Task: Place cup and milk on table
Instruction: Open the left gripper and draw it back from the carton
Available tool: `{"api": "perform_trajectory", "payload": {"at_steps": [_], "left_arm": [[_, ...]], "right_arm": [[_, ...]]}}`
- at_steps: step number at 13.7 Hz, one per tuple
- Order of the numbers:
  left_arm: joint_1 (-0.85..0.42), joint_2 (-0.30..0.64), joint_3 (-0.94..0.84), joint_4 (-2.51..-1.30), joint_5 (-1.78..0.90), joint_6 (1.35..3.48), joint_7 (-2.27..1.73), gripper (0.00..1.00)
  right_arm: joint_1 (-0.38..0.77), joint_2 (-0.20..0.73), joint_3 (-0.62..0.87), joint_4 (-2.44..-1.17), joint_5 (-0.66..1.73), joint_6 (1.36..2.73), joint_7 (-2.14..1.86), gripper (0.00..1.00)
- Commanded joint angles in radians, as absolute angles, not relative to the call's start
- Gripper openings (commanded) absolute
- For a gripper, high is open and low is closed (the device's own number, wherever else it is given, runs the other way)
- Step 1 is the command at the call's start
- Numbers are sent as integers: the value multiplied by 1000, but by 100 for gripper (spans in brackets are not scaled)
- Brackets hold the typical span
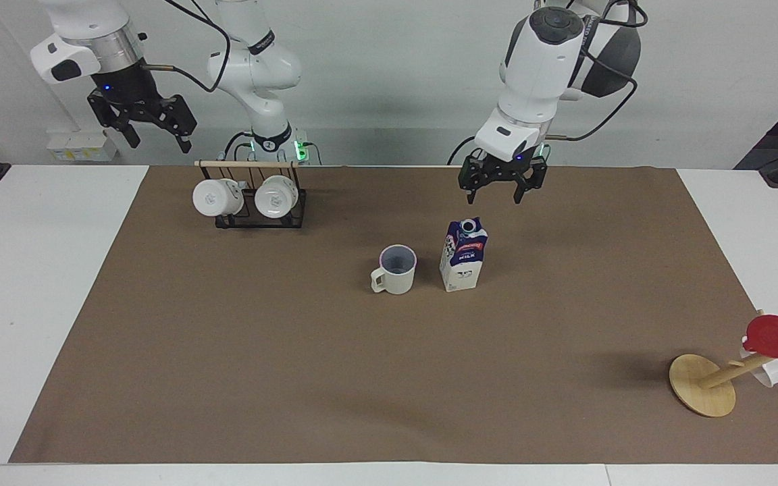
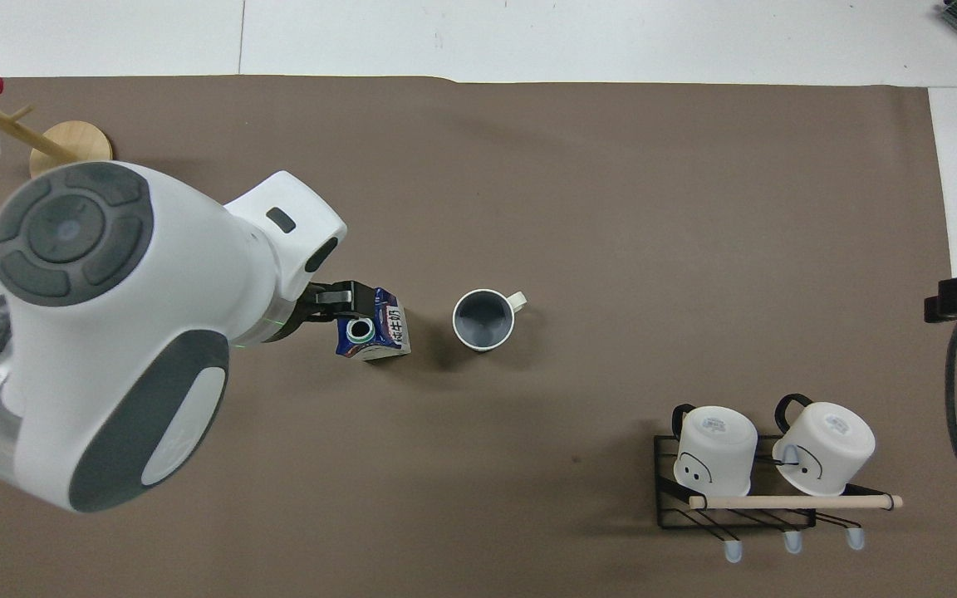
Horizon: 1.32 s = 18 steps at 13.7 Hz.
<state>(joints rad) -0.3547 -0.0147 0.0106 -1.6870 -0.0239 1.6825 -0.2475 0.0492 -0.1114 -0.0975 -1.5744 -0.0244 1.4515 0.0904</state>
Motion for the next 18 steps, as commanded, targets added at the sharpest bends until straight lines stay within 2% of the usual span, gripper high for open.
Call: {"api": "perform_trajectory", "payload": {"at_steps": [1,4,18], "left_arm": [[-266,-60,3,-1683,-14,1614,-114,100],[-218,-92,5,-1681,-14,1598,-63,100],[-158,-118,51,-1666,43,1548,-32,100]], "right_arm": [[34,-59,-94,-1484,-31,1367,64,100],[40,-64,-98,-1499,-26,1427,67,100],[35,-87,-95,-1528,-9,1424,72,100]]}}
